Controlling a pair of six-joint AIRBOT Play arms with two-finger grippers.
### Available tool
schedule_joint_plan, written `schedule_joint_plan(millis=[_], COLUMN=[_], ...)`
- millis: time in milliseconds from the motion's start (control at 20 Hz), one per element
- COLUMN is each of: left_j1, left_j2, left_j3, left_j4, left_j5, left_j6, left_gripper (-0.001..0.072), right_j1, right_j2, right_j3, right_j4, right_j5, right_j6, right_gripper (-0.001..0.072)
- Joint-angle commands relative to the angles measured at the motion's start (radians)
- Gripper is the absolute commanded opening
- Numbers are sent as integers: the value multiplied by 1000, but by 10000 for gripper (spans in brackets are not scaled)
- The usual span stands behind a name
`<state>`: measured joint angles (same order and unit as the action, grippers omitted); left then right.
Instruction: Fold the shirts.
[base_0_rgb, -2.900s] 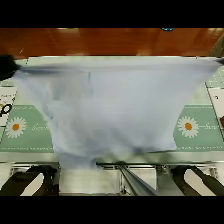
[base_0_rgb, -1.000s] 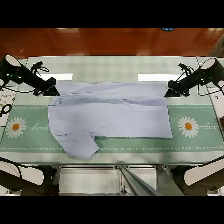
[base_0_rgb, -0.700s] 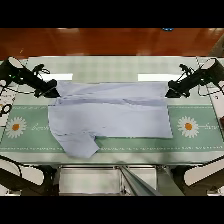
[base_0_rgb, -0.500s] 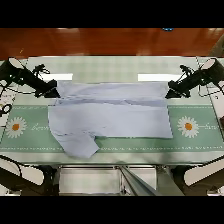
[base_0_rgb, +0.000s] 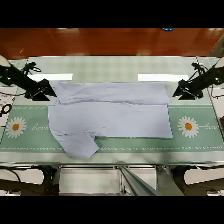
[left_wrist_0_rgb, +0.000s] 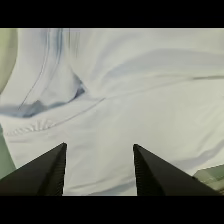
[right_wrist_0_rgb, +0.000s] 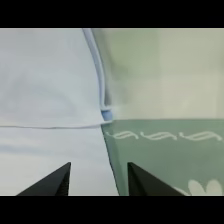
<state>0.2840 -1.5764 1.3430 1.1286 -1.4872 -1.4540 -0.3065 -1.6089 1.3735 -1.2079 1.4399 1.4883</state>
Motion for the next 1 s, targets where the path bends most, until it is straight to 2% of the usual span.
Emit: schedule_joint_plan(millis=[0,100,200,300,400,750,950], left_j1=[121,235,321,406,455,305,196], left_j2=[248,385,494,554,575,569,508], left_j3=[-303,-521,-687,-800,-865,-975,-986], left_j4=[-18,-121,-204,-115,-102,-135,-139], left_j5=[114,139,156,155,138,198,239], left_j6=[6,16,79,6,32,54,43], left_gripper=[511,511,511,511,511,511,511], right_j1=[-67,-88,-92,-91,-91,-82,-82], right_j2=[233,378,469,528,569,580,580], right_j3=[-279,-521,-687,-800,-861,-875,-875], right_j4=[51,159,175,249,322,515,536], right_j5=[-188,-310,-340,-341,-341,-330,-331], right_j6=[-22,-133,-150,-191,-234,-333,-340], right_gripper=[416,417,417,417,416,416,416])
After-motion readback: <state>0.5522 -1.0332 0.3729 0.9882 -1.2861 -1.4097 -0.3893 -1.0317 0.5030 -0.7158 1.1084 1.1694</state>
